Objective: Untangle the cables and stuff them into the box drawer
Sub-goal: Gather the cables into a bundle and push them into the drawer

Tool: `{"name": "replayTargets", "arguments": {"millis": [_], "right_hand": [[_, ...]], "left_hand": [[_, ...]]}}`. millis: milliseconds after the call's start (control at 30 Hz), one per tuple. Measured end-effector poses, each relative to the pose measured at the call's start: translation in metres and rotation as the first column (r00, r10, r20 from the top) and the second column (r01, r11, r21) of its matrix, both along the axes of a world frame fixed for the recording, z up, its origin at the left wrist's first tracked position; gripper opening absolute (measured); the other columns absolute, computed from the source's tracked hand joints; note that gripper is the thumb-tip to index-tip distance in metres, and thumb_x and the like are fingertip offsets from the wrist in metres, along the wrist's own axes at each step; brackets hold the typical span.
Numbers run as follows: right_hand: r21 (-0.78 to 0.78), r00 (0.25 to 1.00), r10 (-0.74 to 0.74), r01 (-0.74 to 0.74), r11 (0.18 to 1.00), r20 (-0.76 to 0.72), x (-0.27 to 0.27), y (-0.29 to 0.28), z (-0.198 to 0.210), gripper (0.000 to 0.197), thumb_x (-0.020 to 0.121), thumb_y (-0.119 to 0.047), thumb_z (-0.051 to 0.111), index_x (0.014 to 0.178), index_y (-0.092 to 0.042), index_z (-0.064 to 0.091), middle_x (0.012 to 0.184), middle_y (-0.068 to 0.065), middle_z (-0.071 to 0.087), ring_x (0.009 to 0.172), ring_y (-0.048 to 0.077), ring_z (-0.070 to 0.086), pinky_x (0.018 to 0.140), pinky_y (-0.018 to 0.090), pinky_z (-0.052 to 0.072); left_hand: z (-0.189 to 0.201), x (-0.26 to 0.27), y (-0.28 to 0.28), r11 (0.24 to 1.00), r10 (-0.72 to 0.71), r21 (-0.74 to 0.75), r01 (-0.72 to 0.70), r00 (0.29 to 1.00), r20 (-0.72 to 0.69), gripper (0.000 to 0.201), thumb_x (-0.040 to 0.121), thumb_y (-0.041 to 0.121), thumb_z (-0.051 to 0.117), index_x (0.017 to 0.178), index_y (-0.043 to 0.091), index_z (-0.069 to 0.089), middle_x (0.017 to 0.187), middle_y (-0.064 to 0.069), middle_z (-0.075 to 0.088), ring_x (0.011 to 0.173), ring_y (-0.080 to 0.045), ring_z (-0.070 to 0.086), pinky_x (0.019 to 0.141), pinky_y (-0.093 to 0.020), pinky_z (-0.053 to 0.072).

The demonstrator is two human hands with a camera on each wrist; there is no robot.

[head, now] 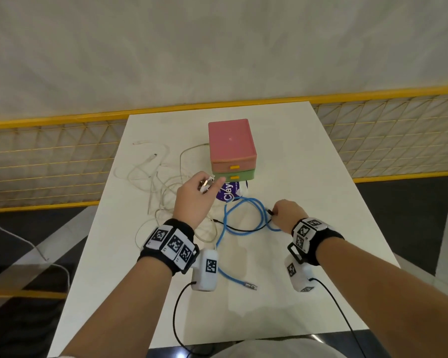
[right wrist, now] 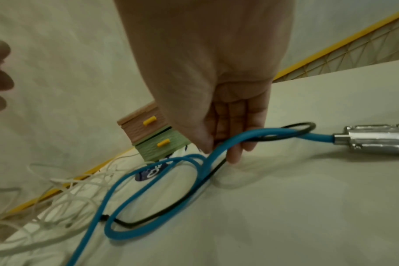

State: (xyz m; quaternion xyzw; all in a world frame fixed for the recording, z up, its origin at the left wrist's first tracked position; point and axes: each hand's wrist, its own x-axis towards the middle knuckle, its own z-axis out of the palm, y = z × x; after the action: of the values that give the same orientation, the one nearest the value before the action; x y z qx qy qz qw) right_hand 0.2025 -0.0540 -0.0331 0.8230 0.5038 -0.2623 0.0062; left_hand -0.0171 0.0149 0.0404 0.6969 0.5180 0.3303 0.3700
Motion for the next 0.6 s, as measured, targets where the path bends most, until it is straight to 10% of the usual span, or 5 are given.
{"name": "replayTargets", "arguments": {"millis": [133, 267, 367, 600], "right_hand": [[0.263, 0.988, -0.061, 0.097, 0.960, -0.142, -0.003, 0.000, 0.016, 0.021, 0.096, -0.023, 0.043, 0.104, -0.005, 0.050, 0.090, 0.017, 0.066, 0.076, 0.034, 0.061, 0.069, 0.041, 0.052], [0.469, 0.943, 0.010, 0.156, 0.869, -0.333, -0.015, -0.002, 0.047, 0.014, 0.099, -0.026, 0.040, 0.094, -0.013, 0.044, 0.078, 0.012, 0.072, 0.070, 0.027, 0.065, 0.068, 0.036, 0.052], [0.574, 0.873, 0.146, 0.173, 0.800, -0.466, -0.032, -0.008, 0.074, 0.015, 0.099, -0.024, 0.042, 0.084, -0.023, 0.046, 0.073, 0.005, 0.071, 0.068, 0.020, 0.065, 0.069, 0.034, 0.051], [0.678, 0.744, 0.342, 0.197, 0.709, -0.574, -0.056, -0.017, 0.096, 0.020, 0.099, -0.013, 0.042, 0.090, -0.004, 0.057, 0.067, 0.005, 0.063, 0.064, 0.022, 0.062, 0.072, 0.034, 0.054]], "left_hand": [[0.003, 0.007, -0.003, 0.999, -0.034, -0.034, 0.036, 0.998, 0.055, 0.036, 0.094, 0.037, 0.057, 0.068, 0.013, 0.050, 0.057, 0.008, 0.038, 0.054, -0.006, 0.035, 0.056, -0.022, 0.032], [0.013, 0.019, -0.006, 0.993, -0.095, -0.053, 0.105, 0.982, 0.165, 0.016, 0.097, 0.025, 0.051, 0.103, 0.027, 0.066, 0.080, 0.015, 0.060, 0.076, -0.007, 0.056, 0.073, -0.020, 0.045], [0.025, 0.031, -0.009, 0.994, -0.092, -0.042, 0.105, 0.966, 0.244, 0.010, 0.095, 0.032, 0.058, 0.097, 0.026, 0.065, 0.095, 0.016, 0.066, 0.091, -0.004, 0.059, 0.083, -0.024, 0.045], [0.046, 0.048, -0.027, 0.970, -0.181, -0.081, 0.228, 0.907, 0.380, 0.010, 0.089, 0.026, 0.069, 0.082, 0.021, 0.063, 0.066, -0.001, 0.057, 0.050, -0.008, 0.051, 0.049, -0.021, 0.043]]}}
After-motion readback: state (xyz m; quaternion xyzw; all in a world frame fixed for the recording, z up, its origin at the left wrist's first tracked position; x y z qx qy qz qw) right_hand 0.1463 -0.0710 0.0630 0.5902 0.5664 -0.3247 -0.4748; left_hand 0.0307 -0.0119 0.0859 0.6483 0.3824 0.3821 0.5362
